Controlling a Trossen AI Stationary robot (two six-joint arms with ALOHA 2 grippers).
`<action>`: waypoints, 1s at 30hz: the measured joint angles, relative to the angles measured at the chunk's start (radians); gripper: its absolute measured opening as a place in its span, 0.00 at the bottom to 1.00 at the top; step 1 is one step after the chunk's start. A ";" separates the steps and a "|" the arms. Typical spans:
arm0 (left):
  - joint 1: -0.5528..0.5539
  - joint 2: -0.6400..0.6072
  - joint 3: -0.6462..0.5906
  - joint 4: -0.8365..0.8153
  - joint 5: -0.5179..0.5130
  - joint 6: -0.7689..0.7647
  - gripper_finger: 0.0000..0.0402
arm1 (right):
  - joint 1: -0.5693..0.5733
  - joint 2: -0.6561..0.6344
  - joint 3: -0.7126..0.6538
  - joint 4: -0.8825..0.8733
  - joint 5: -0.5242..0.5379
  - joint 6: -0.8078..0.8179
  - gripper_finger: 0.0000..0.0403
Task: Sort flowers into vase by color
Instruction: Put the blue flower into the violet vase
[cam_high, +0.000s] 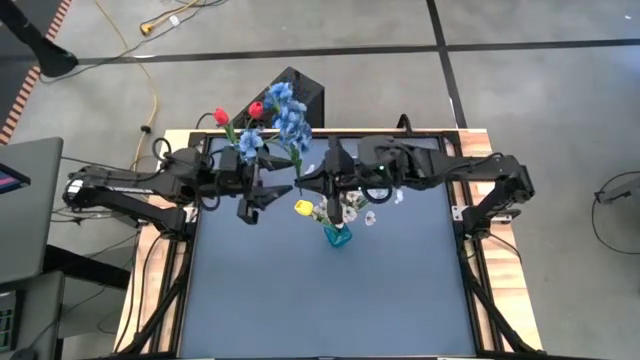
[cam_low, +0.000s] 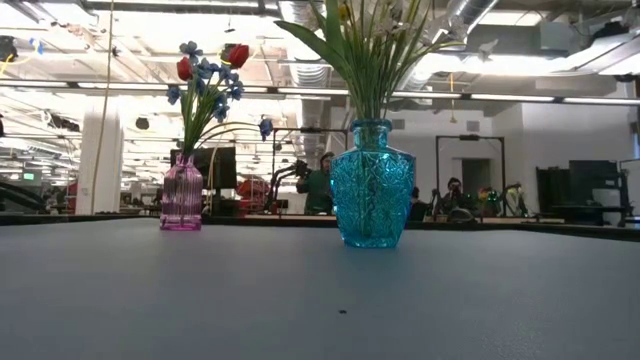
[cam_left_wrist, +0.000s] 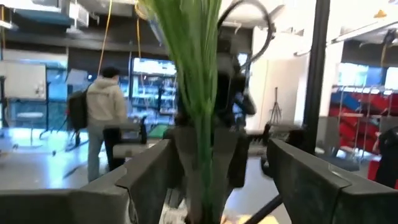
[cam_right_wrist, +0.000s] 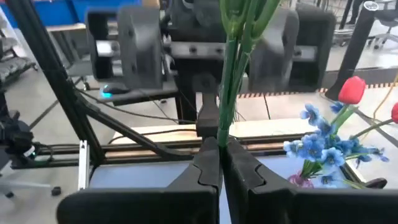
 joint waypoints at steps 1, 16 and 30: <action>0.000 0.002 0.000 -0.007 -0.003 -0.001 0.63 | 0.000 0.006 0.001 0.000 0.000 0.002 0.07; 0.002 0.005 -0.001 -0.086 -0.032 -0.069 0.57 | 0.002 0.059 0.000 -0.042 0.000 0.005 0.07; 0.001 0.005 -0.001 -0.111 -0.032 -0.053 0.02 | -0.001 0.055 0.000 -0.043 -0.002 0.002 0.21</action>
